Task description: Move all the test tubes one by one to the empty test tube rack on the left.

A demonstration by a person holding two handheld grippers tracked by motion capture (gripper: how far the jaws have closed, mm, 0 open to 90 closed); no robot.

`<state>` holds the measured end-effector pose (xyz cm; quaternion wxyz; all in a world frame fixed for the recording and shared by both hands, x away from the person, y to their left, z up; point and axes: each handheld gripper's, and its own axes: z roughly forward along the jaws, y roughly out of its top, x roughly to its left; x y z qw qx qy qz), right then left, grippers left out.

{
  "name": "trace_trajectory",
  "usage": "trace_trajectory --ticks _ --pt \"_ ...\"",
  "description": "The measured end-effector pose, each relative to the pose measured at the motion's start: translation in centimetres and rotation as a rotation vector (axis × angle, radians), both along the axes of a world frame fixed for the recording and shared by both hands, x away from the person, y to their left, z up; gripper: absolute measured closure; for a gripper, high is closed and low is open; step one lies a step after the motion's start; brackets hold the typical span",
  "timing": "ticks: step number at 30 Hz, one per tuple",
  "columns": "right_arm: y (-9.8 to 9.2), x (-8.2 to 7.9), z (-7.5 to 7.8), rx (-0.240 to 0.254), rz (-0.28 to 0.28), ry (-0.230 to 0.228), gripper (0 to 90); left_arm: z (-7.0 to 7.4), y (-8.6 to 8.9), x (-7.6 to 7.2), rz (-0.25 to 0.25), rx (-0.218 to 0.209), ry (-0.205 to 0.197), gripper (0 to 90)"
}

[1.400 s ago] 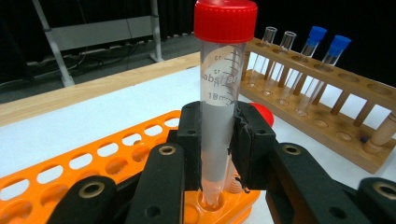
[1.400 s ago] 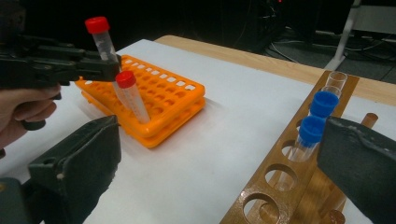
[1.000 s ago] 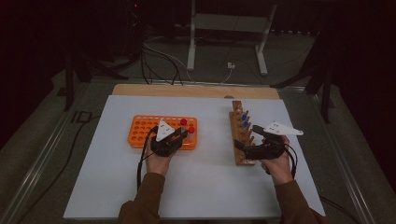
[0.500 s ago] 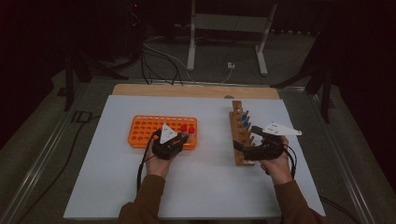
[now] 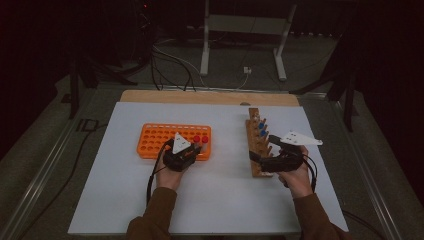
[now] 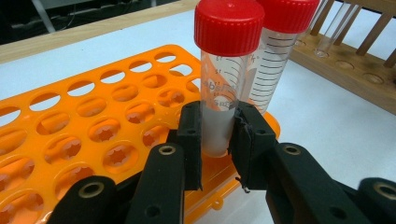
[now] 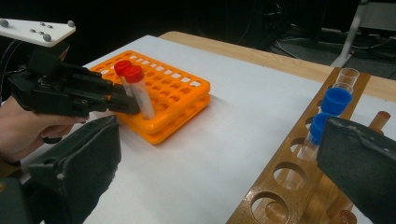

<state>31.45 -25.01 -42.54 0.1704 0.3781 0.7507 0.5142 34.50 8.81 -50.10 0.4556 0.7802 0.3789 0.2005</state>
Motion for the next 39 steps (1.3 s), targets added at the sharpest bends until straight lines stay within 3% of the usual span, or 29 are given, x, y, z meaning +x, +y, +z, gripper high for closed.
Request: trace_trajectory --ticks 9,14,21,25,30,34,39 --pt "-0.2 0.1 0.1 -0.003 -0.005 -0.003 0.5 0.1 0.7 -0.5 0.007 -0.022 0.014 64.1" --pt "-0.5 0.3 0.1 -0.012 -0.011 0.000 0.5 0.9 1.4 -1.0 0.016 -0.060 0.003 50.0" --pt "-0.8 1.3 0.2 -0.063 -0.044 -0.002 1.5 1.9 2.4 -1.8 0.027 -0.141 -0.007 32.4" --pt "-1.2 2.2 0.1 -0.070 -0.063 0.015 8.1 2.5 3.0 -2.3 0.054 -0.166 -0.013 17.2" --pt "-1.1 3.3 -0.5 -0.142 -0.107 0.031 21.9 3.1 3.6 -2.8 0.090 -0.199 -0.022 3.0" --pt "-0.8 3.9 -1.2 -0.191 -0.107 0.025 42.4 3.3 3.8 -3.1 0.102 -0.197 -0.039 0.6" --pt "-0.5 4.6 -1.7 -0.231 -0.144 0.012 57.2 3.6 3.9 -3.4 0.118 -0.192 -0.061 0.6"
